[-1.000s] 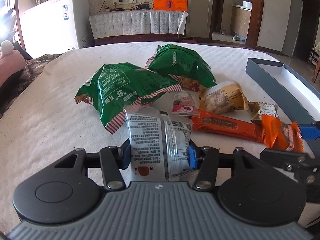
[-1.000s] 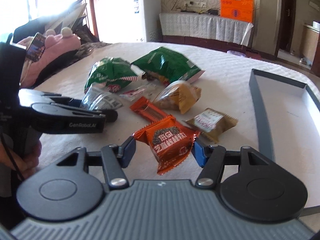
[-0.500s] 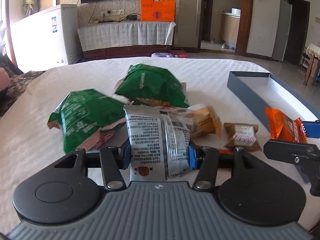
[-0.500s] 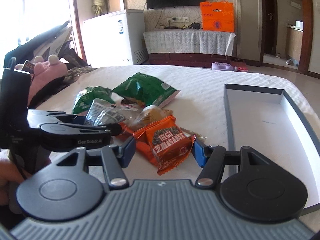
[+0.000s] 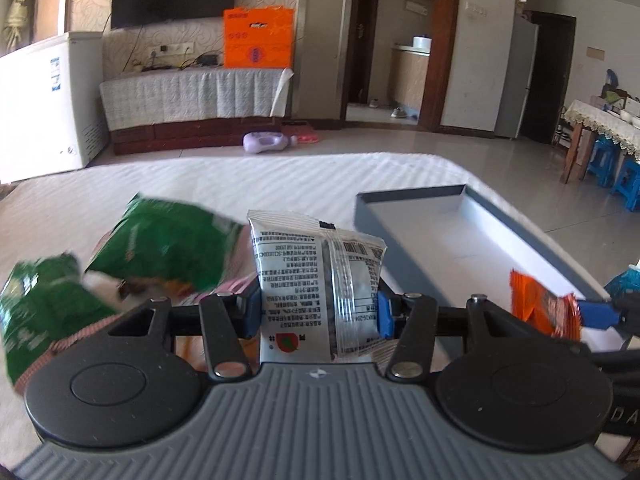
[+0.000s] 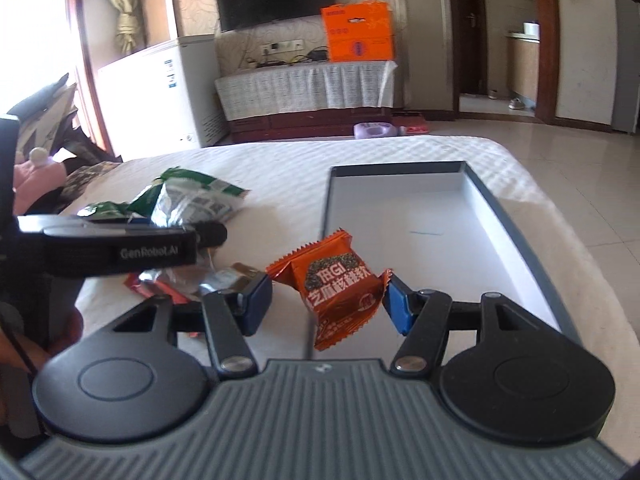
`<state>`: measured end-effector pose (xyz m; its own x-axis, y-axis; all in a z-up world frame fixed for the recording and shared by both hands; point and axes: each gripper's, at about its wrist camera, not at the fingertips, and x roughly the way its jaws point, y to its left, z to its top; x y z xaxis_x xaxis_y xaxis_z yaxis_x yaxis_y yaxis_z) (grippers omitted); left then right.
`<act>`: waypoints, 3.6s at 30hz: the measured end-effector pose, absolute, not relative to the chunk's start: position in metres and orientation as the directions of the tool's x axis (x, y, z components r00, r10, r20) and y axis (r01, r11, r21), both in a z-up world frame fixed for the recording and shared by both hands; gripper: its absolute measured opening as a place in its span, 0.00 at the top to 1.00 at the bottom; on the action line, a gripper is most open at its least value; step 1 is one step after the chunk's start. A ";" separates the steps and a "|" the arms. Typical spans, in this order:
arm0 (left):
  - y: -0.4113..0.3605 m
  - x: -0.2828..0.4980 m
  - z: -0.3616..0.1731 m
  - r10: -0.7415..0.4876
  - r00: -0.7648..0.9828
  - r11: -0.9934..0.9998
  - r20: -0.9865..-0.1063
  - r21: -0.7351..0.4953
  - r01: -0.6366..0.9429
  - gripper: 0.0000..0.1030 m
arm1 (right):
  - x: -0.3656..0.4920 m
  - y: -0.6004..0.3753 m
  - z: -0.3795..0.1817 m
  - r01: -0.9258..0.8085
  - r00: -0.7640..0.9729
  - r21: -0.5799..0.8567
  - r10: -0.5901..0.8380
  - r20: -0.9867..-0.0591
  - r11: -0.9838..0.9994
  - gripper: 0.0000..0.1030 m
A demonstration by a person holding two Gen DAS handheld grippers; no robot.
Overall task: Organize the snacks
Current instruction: 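Carry both packets into the white box and open both grippers, then move both grippers back over the snack pile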
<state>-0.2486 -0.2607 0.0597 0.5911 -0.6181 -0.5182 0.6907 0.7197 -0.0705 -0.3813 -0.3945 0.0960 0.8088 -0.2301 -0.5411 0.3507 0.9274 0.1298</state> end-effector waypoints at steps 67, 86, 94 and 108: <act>-0.386 -0.234 0.048 -0.658 0.533 0.643 -0.532 -0.028 0.765 0.14 | -0.371 -0.408 0.071 0.444 0.685 -0.088 -0.401 -0.608 0.892 0.20; -0.190 -0.223 0.079 -0.494 0.701 0.815 -0.515 0.007 0.579 0.14 | -0.381 -0.377 0.100 0.393 0.828 0.035 -0.337 -0.448 0.919 0.20; -0.142 -0.206 0.071 -0.418 0.732 0.859 -0.538 0.027 0.511 0.14 | -0.337 -0.336 0.089 0.244 0.809 0.003 -0.202 -0.552 0.970 0.20; -0.133 -0.192 0.072 -0.441 0.717 0.852 -0.540 -0.002 0.523 0.13 | -0.292 -0.322 0.062 0.337 0.733 0.071 -0.214 -0.646 0.939 0.20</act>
<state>-0.1916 -0.1326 0.0718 0.7167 -0.4413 -0.5400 0.5233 0.8521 -0.0019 -0.2917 -0.3222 0.0618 0.7326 -0.2144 -0.6460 0.3372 0.9388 0.0709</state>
